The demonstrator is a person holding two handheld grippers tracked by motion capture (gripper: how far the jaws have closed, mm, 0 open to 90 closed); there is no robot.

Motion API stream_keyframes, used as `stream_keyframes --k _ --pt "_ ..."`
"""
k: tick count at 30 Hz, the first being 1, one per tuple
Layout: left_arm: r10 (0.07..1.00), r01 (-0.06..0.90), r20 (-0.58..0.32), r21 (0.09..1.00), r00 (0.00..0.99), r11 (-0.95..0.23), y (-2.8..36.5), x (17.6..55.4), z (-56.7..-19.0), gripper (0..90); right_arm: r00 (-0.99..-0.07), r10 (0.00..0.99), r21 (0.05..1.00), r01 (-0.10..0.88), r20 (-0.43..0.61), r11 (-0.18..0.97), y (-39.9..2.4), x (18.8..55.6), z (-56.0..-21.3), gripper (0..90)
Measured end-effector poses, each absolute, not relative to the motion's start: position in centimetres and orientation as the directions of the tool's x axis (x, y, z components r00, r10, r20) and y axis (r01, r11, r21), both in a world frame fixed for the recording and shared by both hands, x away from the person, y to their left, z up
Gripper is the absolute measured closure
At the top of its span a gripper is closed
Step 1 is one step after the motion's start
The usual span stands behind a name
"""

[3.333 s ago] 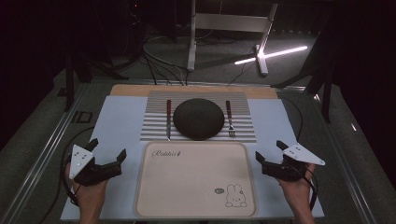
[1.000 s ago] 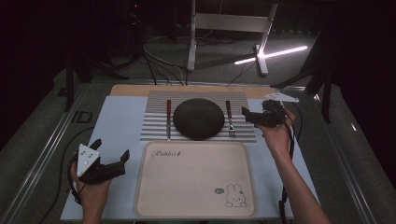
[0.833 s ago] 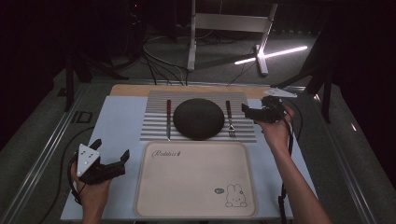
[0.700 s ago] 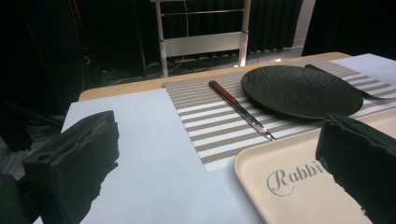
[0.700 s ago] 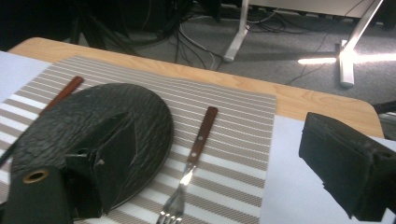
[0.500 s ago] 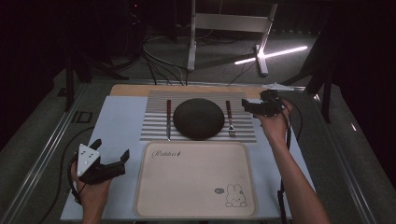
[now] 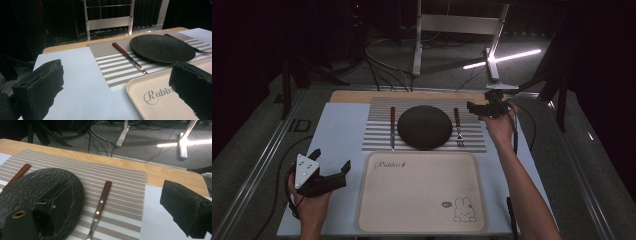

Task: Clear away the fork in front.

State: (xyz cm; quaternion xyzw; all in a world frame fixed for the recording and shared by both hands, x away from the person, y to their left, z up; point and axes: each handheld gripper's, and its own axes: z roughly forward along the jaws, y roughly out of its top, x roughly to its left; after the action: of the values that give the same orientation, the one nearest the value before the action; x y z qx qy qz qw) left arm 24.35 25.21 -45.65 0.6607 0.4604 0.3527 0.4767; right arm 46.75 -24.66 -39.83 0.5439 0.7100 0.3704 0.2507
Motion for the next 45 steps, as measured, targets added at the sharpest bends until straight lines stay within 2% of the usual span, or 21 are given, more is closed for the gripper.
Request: stream_keyframes --k 21,45 --pt "0.941 0.275 0.033 0.952 0.336 -0.132 25.0 24.4 -45.8 0.0 -0.239 0.970 0.736 0.666 0.053 0.124 -23.5 49.5 -42.4 11.5" --pt "0.943 0.286 0.019 0.951 0.333 -0.121 25.0 24.4 -46.0 0.1 -0.237 0.971 0.682 0.716 0.035 0.150 -21.8 50.9 -45.3 11.6"
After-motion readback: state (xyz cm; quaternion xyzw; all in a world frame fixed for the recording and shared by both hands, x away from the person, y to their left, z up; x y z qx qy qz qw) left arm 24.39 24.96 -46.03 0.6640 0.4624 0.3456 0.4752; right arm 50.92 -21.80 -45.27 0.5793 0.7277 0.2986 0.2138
